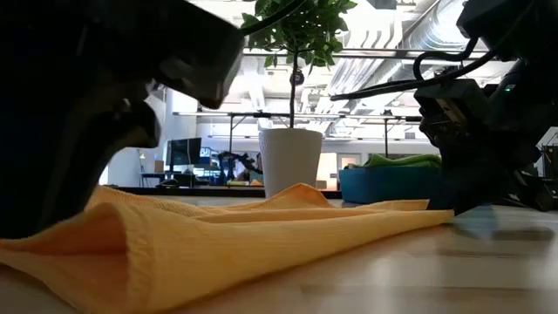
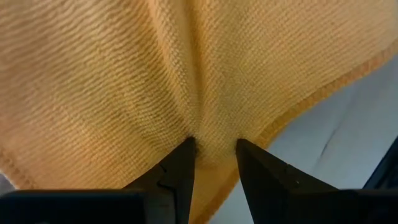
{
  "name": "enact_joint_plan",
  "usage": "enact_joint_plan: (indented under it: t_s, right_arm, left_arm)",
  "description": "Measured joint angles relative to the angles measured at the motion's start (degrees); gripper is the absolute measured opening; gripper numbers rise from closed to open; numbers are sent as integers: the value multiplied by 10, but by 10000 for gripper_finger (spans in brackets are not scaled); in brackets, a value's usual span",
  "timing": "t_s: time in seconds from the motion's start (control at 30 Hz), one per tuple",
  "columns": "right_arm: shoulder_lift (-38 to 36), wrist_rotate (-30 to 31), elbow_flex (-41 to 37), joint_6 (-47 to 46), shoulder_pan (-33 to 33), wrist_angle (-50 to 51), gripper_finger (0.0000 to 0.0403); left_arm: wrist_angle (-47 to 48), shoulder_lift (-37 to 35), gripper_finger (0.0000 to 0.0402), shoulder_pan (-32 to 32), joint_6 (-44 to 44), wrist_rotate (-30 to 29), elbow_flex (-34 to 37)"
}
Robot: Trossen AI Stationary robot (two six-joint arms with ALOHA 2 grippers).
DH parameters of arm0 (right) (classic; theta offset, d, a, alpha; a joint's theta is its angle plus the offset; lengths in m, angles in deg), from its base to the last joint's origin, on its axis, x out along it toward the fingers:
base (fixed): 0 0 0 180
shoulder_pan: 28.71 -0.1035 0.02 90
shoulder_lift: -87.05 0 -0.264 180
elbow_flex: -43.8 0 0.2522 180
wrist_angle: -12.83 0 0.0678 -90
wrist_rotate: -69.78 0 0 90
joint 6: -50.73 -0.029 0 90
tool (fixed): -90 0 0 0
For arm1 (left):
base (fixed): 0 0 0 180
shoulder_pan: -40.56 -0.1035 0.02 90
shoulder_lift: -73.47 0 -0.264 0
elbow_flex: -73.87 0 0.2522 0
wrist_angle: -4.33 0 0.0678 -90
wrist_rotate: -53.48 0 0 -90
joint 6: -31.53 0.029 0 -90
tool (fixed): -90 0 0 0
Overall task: Sort microfiber towel by color & place in baskets
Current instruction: Fold the orange towel
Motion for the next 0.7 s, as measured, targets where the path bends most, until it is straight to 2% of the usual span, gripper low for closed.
enact_joint_plan:
  t_s: [0.2,0.4,0.53,0.7]
  right_arm:
    - [0,6,0,14,0,5,2]
    - [-1,7,0,16,0,0,2]
    - [-1,8,0,16,0,3,2]
    - [-6,-4,0,46,11,9,1]
  left_arm:
    - [20,0,113,-2,-4,-7,-13]
    - [7,0,113,-28,8,-45,-51]
    - [8,0,113,-41,36,-53,-82]
    - [59,0,113,-50,72,-85,-142]
